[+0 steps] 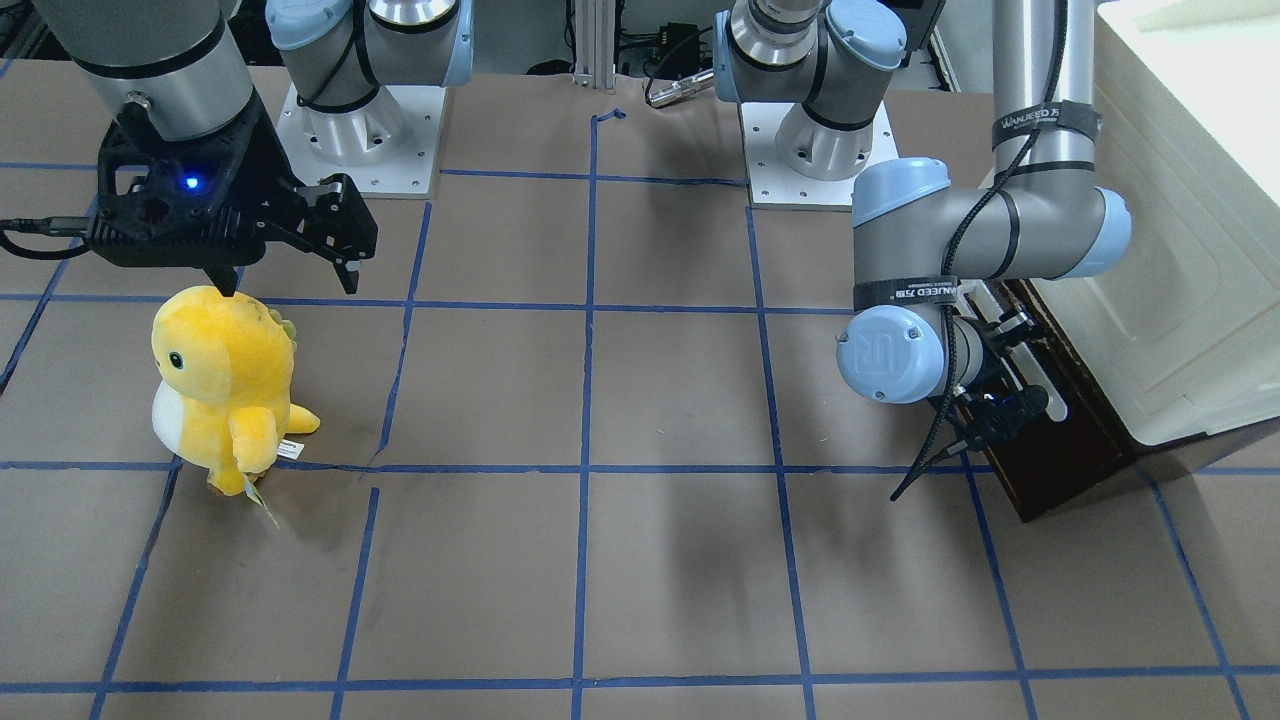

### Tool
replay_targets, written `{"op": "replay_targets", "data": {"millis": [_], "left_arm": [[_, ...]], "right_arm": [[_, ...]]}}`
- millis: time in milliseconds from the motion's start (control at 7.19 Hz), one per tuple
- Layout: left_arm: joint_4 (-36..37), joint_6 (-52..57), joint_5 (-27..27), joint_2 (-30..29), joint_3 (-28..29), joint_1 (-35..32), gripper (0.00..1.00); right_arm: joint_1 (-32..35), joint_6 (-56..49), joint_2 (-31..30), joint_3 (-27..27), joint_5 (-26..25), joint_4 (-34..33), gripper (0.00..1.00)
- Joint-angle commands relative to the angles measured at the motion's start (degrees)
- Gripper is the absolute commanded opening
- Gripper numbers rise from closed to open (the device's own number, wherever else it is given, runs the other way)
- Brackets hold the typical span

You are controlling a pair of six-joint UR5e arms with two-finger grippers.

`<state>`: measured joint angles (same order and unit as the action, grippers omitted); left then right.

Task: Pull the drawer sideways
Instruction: 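Pull the handle with the left gripper, sliding the drawer out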

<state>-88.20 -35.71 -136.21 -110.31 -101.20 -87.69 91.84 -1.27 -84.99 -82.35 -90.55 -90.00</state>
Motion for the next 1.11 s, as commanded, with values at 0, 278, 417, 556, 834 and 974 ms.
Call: {"op": "replay_targets", "data": {"millis": [0,278,417,556,834,974], "left_arm": [[-0.39,-0.06,0.15,-0.26,0.31,-0.29,0.0],[-0.48,-0.15,0.33,-0.43,0.48,-1.77,0.0],[-0.48,-0.15,0.33,-0.52,0.48,-1.87,0.0],[-0.48,-0.15,0.33,-0.52,0.48,-1.96,0.0],[-0.57,-0.15,0.42,-0.61,0.92,-2.05,0.0],[-0.57,-0.15,0.33,-0.61,0.92,-1.96,0.0]], "right_arm": [[0.0,0.04,0.0,0.0,0.02,0.0,1.0],[0.0,0.04,0.0,0.0,0.02,0.0,1.0],[0.0,0.04,0.0,0.0,-0.06,0.0,1.0],[0.0,0.04,0.0,0.0,-0.06,0.0,1.0],[0.0,0.04,0.0,0.0,-0.06,0.0,1.0],[0.0,0.04,0.0,0.0,0.02,0.0,1.0]]}}
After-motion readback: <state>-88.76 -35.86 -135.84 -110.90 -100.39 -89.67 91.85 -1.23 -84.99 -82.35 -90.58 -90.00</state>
